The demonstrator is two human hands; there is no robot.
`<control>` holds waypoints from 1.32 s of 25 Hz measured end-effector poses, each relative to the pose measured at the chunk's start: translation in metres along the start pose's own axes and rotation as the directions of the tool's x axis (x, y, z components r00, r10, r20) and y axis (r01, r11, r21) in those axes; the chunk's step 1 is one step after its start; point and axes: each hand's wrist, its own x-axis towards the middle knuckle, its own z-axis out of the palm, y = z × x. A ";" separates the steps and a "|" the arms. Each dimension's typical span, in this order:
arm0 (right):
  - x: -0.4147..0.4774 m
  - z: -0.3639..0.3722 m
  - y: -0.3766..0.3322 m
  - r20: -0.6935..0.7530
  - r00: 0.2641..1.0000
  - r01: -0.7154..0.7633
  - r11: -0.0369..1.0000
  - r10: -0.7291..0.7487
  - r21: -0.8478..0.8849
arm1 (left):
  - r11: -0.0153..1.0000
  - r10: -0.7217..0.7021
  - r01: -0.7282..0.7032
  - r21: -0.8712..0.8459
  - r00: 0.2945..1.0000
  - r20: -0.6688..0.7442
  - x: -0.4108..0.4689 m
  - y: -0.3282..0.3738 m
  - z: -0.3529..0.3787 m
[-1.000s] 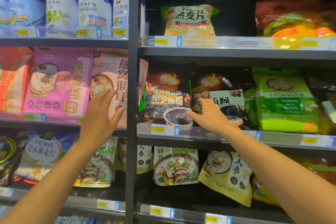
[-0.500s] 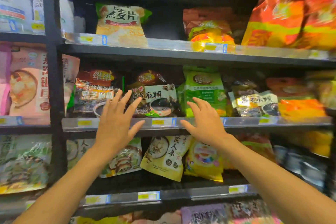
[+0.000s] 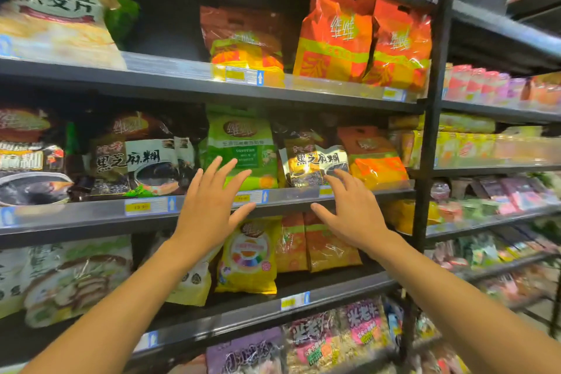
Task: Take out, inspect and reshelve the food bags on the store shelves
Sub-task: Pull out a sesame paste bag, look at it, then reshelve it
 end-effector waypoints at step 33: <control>0.225 0.127 0.172 0.272 0.943 -0.327 0.667 0.190 0.670 | 0.562 -0.378 0.743 -0.363 0.621 0.686 0.222 0.062 0.161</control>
